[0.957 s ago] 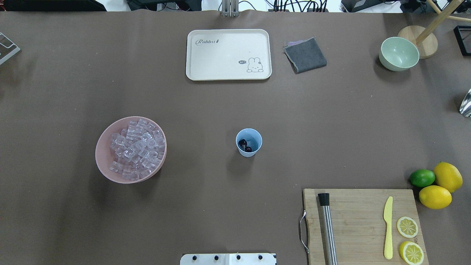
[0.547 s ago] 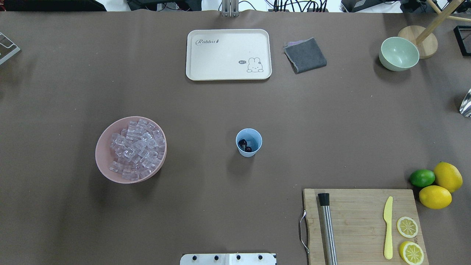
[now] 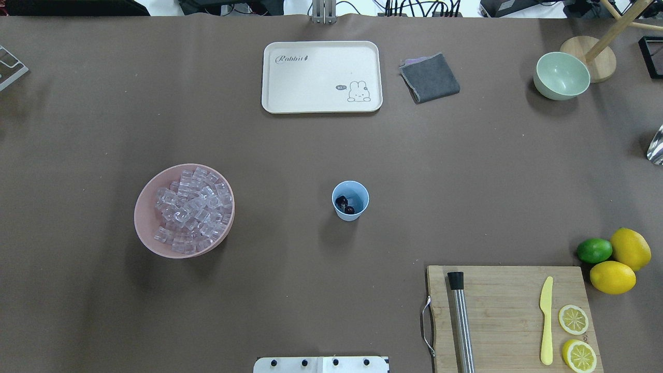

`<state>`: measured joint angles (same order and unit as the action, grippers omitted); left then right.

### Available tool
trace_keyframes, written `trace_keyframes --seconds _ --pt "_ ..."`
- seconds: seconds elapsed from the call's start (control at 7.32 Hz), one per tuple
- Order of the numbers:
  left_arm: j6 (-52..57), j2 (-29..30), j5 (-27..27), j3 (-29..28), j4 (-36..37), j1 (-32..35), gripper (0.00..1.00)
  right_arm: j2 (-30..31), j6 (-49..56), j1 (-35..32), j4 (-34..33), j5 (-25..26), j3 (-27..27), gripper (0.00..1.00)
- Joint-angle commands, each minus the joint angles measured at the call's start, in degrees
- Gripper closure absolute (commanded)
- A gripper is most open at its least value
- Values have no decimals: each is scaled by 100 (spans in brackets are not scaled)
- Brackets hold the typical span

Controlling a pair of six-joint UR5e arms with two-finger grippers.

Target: Put ice and cherries in cup

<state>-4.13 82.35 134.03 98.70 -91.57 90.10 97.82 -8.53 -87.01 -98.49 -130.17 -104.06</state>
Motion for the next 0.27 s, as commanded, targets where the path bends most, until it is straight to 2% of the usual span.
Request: trace_keyframes --seconds 0.0,0.14 --pt "0 9 0 0 7 -19 2 0 0 0 -4 0 -9 0" --pt "0 9 0 0 7 -19 2 0 0 0 -4 0 -9 0"
